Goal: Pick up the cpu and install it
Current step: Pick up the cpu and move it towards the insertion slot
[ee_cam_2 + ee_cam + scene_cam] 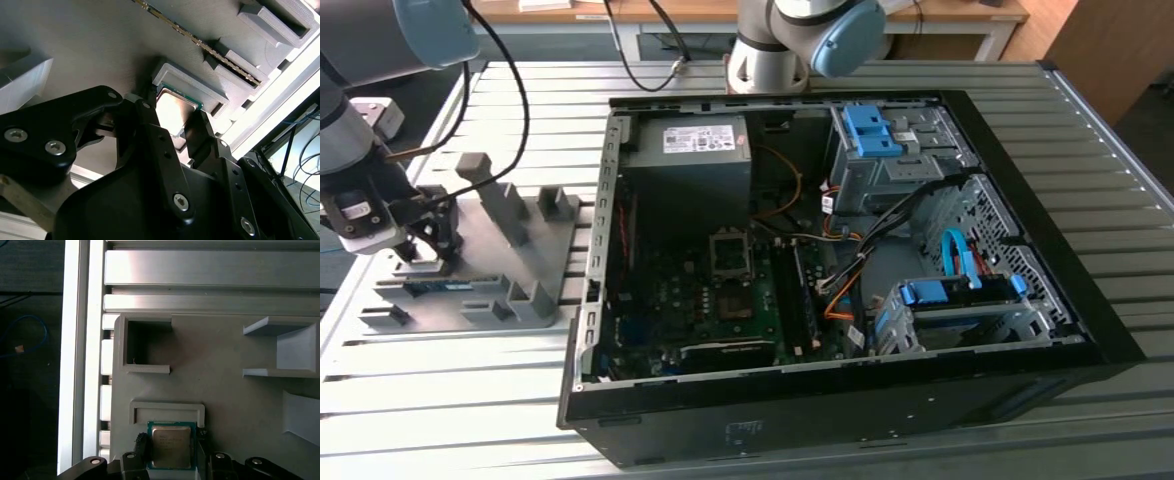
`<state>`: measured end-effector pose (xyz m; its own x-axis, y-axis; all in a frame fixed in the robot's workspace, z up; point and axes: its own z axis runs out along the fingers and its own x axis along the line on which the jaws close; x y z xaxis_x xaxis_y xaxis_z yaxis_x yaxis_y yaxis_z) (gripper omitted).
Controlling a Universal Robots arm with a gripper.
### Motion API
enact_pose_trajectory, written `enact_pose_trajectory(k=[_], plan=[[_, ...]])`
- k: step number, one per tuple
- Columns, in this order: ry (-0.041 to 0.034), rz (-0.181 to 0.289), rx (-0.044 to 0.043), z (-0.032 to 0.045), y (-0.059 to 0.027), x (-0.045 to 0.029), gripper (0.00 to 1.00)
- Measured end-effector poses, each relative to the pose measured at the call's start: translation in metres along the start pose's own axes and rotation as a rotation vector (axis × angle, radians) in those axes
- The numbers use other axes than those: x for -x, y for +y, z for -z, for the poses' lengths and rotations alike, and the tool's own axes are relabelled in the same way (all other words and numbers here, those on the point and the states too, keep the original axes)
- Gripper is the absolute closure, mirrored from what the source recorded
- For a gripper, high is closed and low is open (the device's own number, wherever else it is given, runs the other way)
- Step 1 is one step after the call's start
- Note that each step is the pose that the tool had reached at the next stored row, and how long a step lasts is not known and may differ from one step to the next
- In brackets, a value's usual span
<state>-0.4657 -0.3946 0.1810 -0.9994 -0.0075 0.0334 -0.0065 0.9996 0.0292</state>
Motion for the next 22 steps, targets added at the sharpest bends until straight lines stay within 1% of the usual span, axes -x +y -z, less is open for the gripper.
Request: enact_pose_trajectory(k=[6,22], plan=[[0.0003,0.000,-0.0002,0.0055,0.0001,-0.0002,0.53],[0.0002,0.000,-0.0001,0.0088,0.0002,-0.0003,0.53]])
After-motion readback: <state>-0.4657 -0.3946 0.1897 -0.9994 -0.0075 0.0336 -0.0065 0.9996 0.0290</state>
